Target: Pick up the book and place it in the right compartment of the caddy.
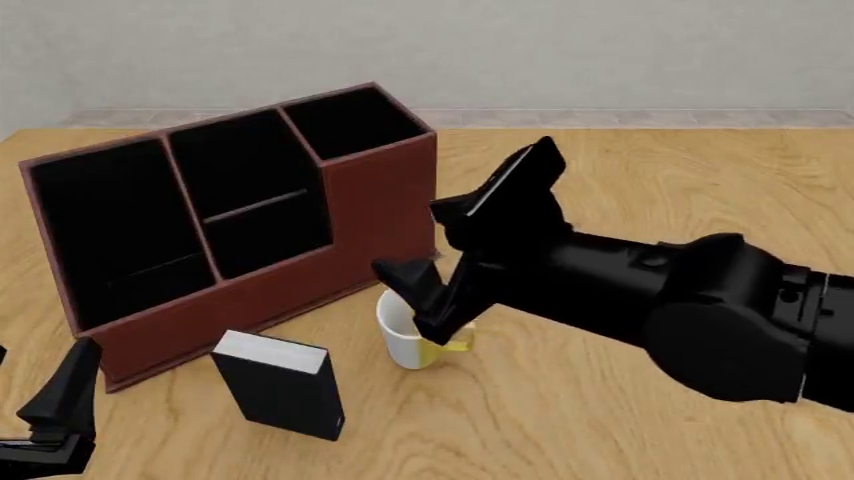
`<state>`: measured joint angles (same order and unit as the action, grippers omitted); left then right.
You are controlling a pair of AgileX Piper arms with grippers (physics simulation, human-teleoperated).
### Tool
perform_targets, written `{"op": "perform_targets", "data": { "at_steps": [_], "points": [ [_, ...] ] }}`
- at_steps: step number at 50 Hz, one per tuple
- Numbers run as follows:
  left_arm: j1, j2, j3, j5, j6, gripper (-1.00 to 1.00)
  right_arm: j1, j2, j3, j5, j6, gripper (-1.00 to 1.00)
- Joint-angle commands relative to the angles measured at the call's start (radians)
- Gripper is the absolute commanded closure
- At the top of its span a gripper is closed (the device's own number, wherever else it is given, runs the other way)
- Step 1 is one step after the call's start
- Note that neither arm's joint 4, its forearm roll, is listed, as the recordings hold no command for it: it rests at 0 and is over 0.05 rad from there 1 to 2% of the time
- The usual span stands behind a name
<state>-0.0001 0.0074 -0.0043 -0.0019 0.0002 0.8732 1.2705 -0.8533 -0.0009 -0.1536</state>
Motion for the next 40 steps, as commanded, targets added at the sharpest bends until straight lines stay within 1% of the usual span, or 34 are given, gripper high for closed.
{"op": "perform_targets", "data": {
  "at_steps": [1,8,19,24,27,32,33,40],
  "points": [
    [0.000,0.000,0.000,0.000,0.000,-1.00,0.073,0.127,-0.078,0.005,0.010,-1.00],
    [0.000,0.000,0.000,0.000,0.000,-1.00,0.117,0.175,-0.118,0.026,0.021,-1.00],
    [0.000,0.000,0.000,0.000,0.000,-1.00,0.135,0.262,-0.144,0.014,0.039,-1.00],
    [0.000,0.000,0.000,0.000,0.000,-1.00,0.142,0.320,-0.159,0.004,0.033,-1.00],
    [0.000,0.000,0.000,0.000,0.000,-1.00,0.134,0.338,-0.172,0.005,0.012,-1.00],
    [0.000,0.000,0.000,0.000,0.000,-1.00,0.148,0.355,-0.181,0.002,0.029,-1.00],
    [0.000,0.000,0.000,0.000,0.000,-1.00,0.155,0.362,-0.184,0.002,0.039,-1.00],
    [0.000,0.000,0.000,0.000,0.000,-1.00,0.175,0.378,-0.182,-0.006,0.055,-1.00]
  ]
}}
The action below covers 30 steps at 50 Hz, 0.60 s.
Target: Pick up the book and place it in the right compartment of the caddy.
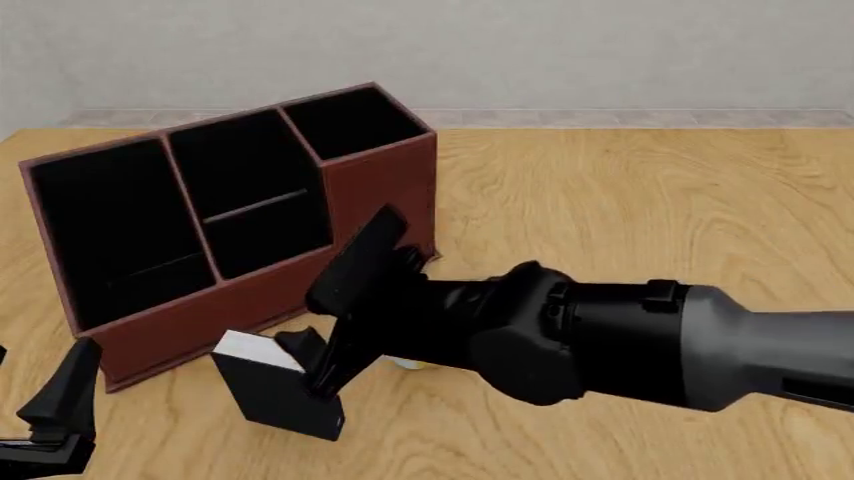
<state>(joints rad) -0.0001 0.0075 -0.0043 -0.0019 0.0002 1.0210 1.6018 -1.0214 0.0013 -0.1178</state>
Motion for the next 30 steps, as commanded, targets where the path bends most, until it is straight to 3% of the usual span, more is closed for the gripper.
{"op": "perform_targets", "data": {
  "at_steps": [1,30],
  "points": [
    [0.000,0.000,0.000,0.000,0.000,-1.00,0.029,0.049,-0.015,-0.008,0.020,-1.00],
    [0.000,0.000,0.000,0.000,0.000,-1.00,0.059,0.097,0.016,-0.047,0.078,-1.00]
  ]
}}
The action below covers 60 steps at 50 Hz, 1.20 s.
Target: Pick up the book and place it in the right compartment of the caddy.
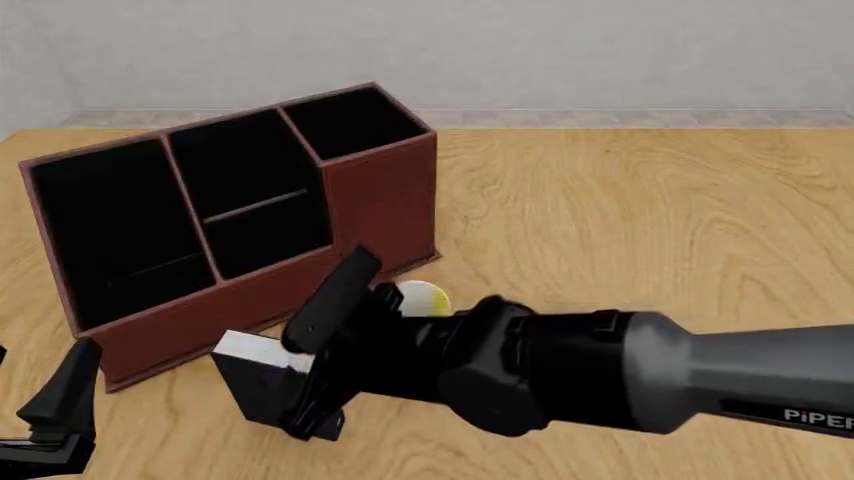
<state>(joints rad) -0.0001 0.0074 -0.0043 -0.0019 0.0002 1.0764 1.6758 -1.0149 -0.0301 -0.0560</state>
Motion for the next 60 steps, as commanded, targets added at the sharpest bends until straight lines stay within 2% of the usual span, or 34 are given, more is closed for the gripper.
{"op": "perform_targets", "data": {
  "at_steps": [1,18,40,48,49,60],
  "points": [
    [0.000,0.000,0.000,0.000,0.000,-1.00,0.003,0.026,0.010,-0.017,0.016,-1.00],
    [0.000,0.000,0.000,0.000,0.000,-1.00,0.004,0.068,0.042,-0.060,0.043,-1.00],
    [0.000,0.000,0.000,0.000,0.000,-1.00,-0.007,0.116,0.046,-0.071,0.036,-1.00],
    [0.000,0.000,0.000,0.000,0.000,-1.00,-0.004,0.091,0.060,-0.085,0.046,-1.00],
    [0.000,0.000,0.000,0.000,0.000,-1.00,-0.005,0.086,0.060,-0.084,0.040,1.00],
    [0.000,0.000,0.000,0.000,0.000,-1.00,0.018,0.023,0.053,-0.045,0.013,1.00]
  ]
}}
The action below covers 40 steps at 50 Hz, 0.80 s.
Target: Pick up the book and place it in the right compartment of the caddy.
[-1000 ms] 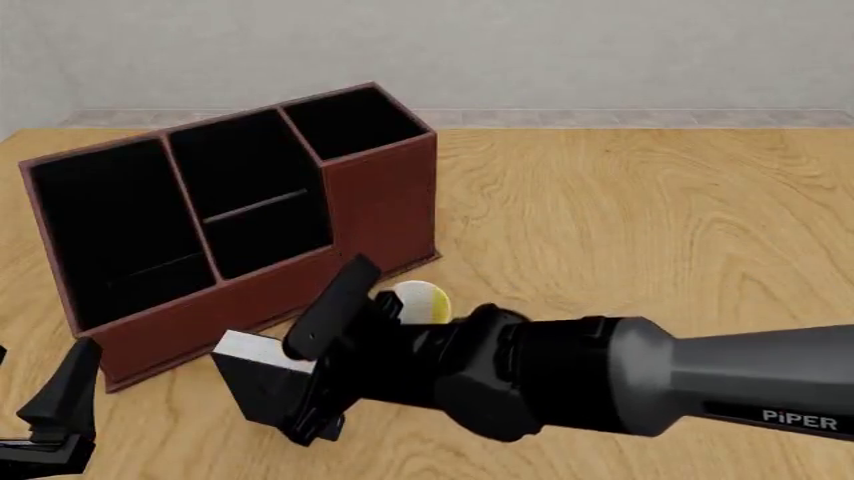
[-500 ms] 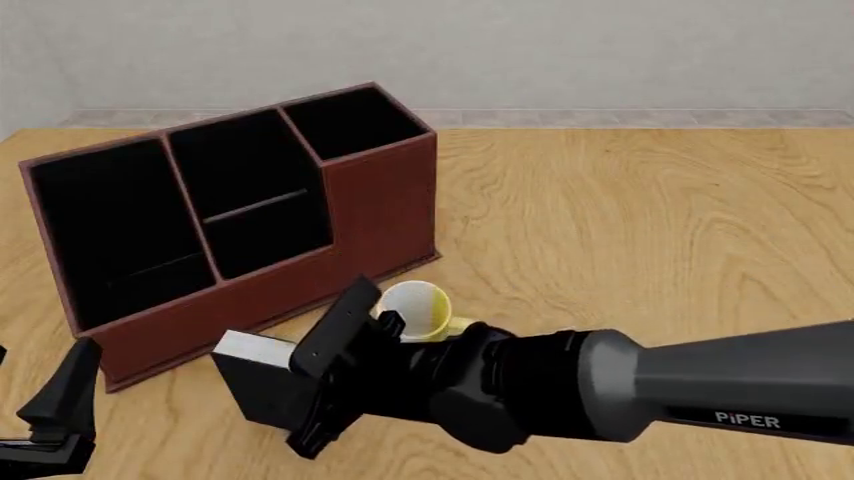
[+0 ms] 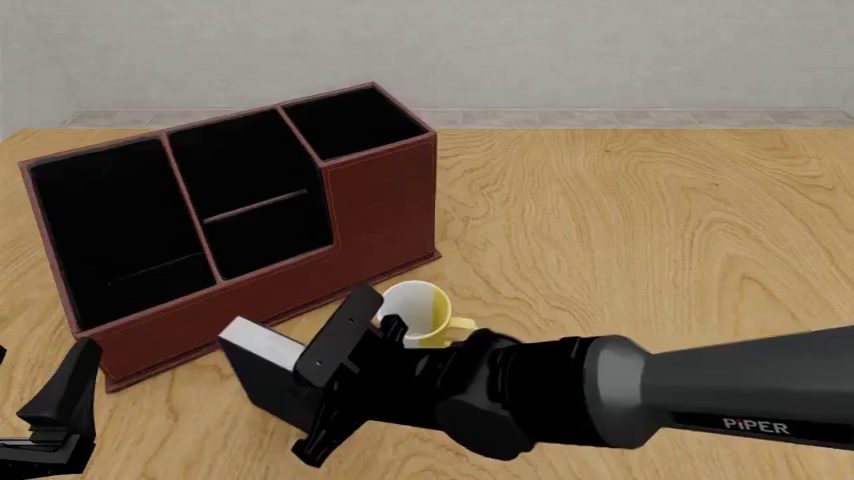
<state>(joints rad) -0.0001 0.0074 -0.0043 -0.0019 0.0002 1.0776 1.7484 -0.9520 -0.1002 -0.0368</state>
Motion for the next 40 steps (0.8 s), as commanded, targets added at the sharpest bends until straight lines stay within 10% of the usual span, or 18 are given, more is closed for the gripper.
{"op": "perform_targets", "data": {
  "at_steps": [1,40],
  "points": [
    [0.000,0.000,0.000,0.000,0.000,-1.00,0.018,-0.051,-0.009,0.026,-0.009,1.00],
    [0.000,0.000,0.000,0.000,0.000,-1.00,0.030,-0.366,-0.106,0.272,-0.073,1.00]
  ]
}}
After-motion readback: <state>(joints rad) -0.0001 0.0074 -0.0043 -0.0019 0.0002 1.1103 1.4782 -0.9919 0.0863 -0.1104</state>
